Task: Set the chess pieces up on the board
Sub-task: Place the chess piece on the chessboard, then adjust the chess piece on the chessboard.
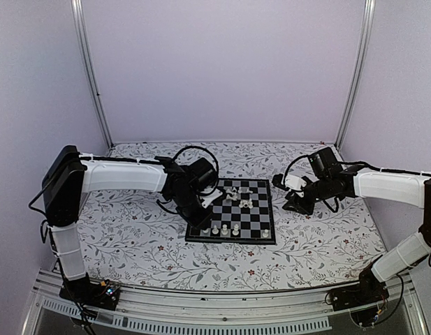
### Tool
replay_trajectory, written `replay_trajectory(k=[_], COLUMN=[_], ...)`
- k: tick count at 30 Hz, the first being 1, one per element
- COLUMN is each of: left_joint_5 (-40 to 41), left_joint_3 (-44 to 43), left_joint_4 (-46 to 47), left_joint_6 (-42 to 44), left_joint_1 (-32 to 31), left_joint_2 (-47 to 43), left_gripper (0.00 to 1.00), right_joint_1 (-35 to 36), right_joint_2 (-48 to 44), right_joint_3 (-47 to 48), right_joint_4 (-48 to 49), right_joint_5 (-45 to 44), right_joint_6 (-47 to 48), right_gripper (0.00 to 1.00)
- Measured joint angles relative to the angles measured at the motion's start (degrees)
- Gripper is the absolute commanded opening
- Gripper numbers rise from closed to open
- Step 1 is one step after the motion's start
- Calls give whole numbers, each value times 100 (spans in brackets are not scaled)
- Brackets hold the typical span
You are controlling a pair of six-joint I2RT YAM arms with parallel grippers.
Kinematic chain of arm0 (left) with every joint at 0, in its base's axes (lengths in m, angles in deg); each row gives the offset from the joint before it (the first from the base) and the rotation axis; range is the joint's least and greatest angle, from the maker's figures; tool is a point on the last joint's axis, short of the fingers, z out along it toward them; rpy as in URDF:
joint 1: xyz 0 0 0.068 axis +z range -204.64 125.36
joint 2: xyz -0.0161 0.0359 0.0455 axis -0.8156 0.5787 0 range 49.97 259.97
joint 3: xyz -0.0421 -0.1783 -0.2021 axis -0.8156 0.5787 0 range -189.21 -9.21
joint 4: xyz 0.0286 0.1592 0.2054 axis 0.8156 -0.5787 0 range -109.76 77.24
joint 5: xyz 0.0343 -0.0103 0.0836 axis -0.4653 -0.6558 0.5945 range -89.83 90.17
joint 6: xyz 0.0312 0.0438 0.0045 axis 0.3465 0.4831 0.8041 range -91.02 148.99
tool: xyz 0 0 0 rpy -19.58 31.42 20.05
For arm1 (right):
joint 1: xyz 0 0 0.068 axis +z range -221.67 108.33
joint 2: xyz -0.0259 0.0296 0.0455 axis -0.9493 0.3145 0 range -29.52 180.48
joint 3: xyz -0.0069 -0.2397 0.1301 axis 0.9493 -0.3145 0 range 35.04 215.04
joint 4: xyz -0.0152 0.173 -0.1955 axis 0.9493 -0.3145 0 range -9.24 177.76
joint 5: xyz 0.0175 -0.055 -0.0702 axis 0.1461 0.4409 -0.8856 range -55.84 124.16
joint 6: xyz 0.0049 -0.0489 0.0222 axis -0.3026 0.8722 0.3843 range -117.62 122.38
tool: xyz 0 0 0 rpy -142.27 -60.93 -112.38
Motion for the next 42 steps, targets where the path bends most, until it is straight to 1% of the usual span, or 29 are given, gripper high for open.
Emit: replay_trajectory(k=[2,6,11,19,23,27,29,30,32,35,37,38,42], left_joint_5=[17,33,39,103,358,520,599,629,627,509,402,339,114], left_joint_3=[0,0,13,-111,-634,-1213,-1403,-1438,-1497,-1591,-1504,-1373,-750], left_joint_4=[0,-2,-37,-291,-522,-507,-356,-275,-111,22,87,111,74], left_joint_6=[0,-4,-4,74,249,420,479,492,546,546,575,588,649], left_joint_1=[0,0,-13,-22,11,118,210,249,348,437,463,470,470], left_joint_2=[7,39,44,37,-2,-48,-48,-46,-11,179,337,378,407], left_gripper=[5,19,27,31,33,34,29,24,16,8,1,0,0], right_joint_1=[0,0,0,0,0,0,0,0,0,0,0,0,0], right_joint_2=[0,0,15,28,17,17,39,68,195,560,800,907,1099], right_joint_3=[0,0,0,0,122,577,852,1003,1285,1657,1779,1794,1792], right_joint_4=[0,0,-2,-4,-105,-271,-319,-330,-345,-450,-518,-560,-715], right_joint_5=[0,0,0,63,236,411,483,518,638,868,942,968,1025], right_joint_6=[2,0,2,-17,-133,-232,-271,-291,-385,-527,-588,-610,-669], right_gripper=[38,38,38,38,38,38,38,37,37,37,37,37,37])
